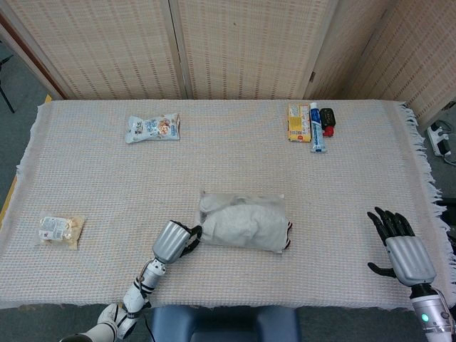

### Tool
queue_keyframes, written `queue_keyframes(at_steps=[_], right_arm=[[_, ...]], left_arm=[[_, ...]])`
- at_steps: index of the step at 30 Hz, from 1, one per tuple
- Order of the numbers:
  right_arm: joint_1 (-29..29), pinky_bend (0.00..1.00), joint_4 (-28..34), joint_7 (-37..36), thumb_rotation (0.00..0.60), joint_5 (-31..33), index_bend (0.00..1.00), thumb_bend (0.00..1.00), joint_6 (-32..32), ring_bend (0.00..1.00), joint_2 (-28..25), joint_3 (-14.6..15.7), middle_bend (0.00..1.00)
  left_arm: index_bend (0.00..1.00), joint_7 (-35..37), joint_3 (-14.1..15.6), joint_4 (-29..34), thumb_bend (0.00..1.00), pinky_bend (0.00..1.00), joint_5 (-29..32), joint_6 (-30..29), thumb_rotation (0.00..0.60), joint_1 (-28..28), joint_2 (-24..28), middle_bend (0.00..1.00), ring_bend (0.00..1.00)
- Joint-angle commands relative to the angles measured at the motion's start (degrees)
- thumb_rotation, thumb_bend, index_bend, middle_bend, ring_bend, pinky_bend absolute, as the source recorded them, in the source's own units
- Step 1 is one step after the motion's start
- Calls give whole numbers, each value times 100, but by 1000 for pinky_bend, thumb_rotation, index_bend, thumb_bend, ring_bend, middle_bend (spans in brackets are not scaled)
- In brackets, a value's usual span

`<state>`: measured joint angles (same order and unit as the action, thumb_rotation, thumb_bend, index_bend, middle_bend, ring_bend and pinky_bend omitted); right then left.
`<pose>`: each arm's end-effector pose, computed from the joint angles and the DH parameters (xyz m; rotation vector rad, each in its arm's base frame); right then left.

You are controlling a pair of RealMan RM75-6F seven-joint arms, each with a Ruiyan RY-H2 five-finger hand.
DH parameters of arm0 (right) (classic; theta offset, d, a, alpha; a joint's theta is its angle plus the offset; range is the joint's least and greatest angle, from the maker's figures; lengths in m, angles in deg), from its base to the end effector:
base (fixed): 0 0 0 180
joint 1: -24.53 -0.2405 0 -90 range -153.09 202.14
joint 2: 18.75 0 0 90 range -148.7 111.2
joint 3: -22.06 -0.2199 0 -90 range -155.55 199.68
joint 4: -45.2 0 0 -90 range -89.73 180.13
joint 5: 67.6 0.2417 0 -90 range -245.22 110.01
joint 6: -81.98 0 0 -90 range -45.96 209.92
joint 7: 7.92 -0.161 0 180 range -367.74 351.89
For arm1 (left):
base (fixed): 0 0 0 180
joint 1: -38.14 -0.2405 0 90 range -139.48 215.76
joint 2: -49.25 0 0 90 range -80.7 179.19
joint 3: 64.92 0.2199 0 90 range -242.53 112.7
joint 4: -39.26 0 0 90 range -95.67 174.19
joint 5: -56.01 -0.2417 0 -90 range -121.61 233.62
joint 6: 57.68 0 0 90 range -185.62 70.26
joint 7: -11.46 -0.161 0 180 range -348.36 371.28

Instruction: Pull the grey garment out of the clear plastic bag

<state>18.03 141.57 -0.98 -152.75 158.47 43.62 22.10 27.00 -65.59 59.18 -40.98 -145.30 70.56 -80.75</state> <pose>-0.2889 -0.1897 0.0869 1.5399 -0.9706 0.7349 -0.1478 0.2844 -0.1242 -1.7807 -0.6246 -1.4354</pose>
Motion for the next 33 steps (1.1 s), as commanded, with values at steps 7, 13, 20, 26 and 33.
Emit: queue_keyframes(at_steps=[7,13,20,26,33], right_arm=[[-366,0,-782,-627,600,-183,0,80,-493,0,588,-6,0],[-783,0,-2092,-1834,600,-632,178,163,-773,0,1514,38,0],[-1094,0,-3146,-2698,600,-829,361,228,-609,0,2362,-101,0],[-1311,0,-3679,-3036,600,-653,404,248,-729,0,2835,-260,5],[-1494,0,-4231,-3381,600,-389,417,250,-866,0,3351,-438,16]], left_arm=[[758,76,150,5,549,1000,-25,-145,600,-53,0,1000,1000],[782,134,221,-11,582,1000,-44,-327,600,-123,0,1000,1000],[786,111,265,-1,588,1000,-34,-369,600,-154,0,1000,1000],[786,124,253,32,588,1000,-2,-428,600,-147,23,1000,1000],[787,71,248,130,587,1000,16,-446,600,-115,92,1000,1000]])
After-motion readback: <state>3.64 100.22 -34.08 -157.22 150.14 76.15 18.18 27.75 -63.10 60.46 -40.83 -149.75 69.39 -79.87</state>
